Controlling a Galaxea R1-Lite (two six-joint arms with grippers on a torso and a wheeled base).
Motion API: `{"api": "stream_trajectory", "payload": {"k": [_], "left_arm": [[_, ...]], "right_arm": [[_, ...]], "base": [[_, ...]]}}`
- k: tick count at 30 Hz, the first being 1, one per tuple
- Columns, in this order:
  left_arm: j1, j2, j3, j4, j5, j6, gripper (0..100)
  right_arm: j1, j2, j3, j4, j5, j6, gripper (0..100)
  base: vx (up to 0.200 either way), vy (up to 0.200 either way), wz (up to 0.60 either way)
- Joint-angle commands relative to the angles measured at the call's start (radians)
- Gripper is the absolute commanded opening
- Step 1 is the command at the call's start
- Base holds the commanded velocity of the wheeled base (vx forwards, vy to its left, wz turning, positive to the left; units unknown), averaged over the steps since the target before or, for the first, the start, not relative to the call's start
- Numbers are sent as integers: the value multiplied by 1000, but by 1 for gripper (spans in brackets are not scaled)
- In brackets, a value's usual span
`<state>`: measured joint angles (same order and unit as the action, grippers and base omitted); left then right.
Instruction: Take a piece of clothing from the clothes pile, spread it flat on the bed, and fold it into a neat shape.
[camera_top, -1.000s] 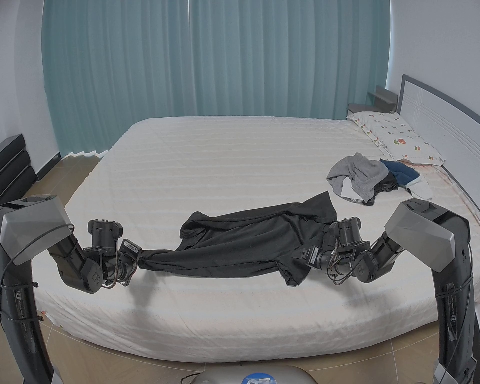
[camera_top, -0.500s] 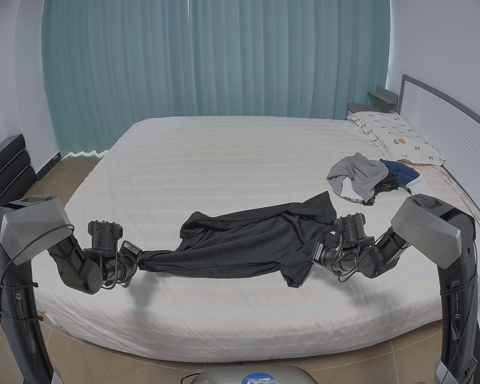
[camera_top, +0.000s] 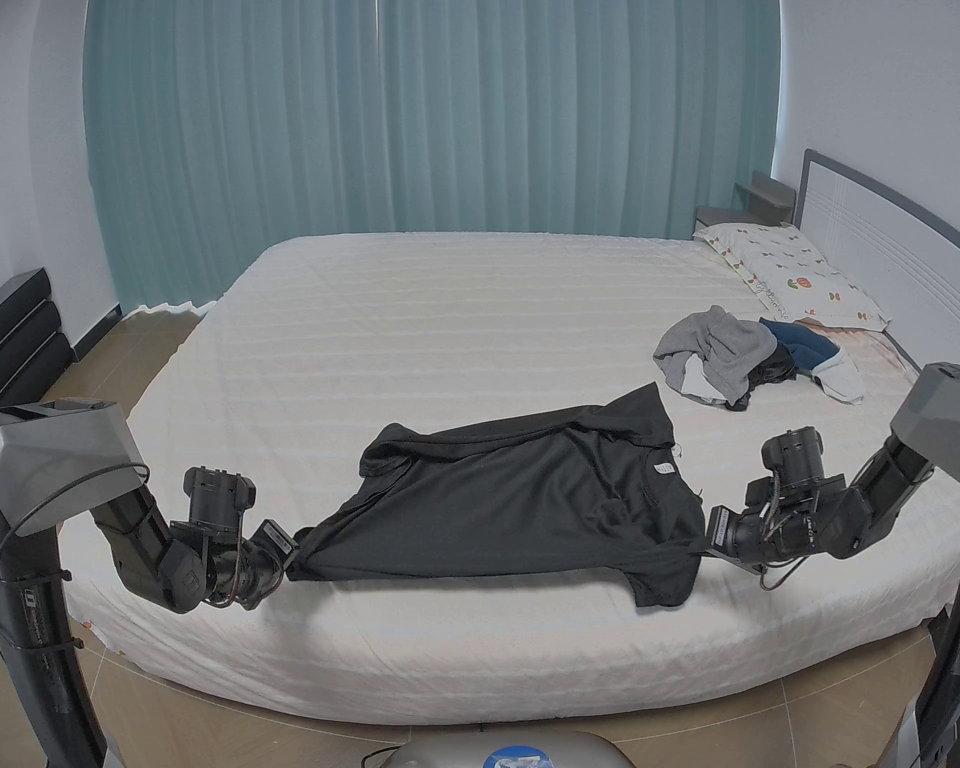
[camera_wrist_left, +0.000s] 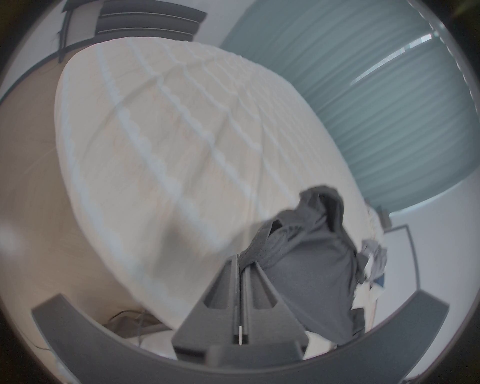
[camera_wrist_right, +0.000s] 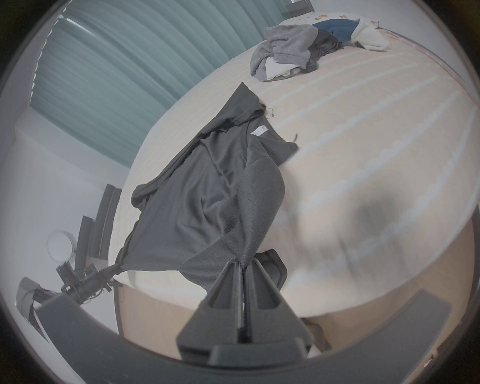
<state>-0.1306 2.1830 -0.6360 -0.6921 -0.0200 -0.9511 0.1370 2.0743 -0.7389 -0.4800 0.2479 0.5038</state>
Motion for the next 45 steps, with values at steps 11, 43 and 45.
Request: {"api": "stream_trajectory", "payload": {"k": [11,43,45], "left_arm": [[-95,-91,32,212,-55,95,0],[-103,-83,-64,140,-60,-37,100],[-95,-77,-67,134,-60,-37,100]], "right_arm": [[-135,-181,107,302,1,-271,0],[-86,107,93,-233,14,190,100],[-86,116,95,-273,22,274,100]], "base": [[0,0,0],[0,0,0],[200,0,0]]}}
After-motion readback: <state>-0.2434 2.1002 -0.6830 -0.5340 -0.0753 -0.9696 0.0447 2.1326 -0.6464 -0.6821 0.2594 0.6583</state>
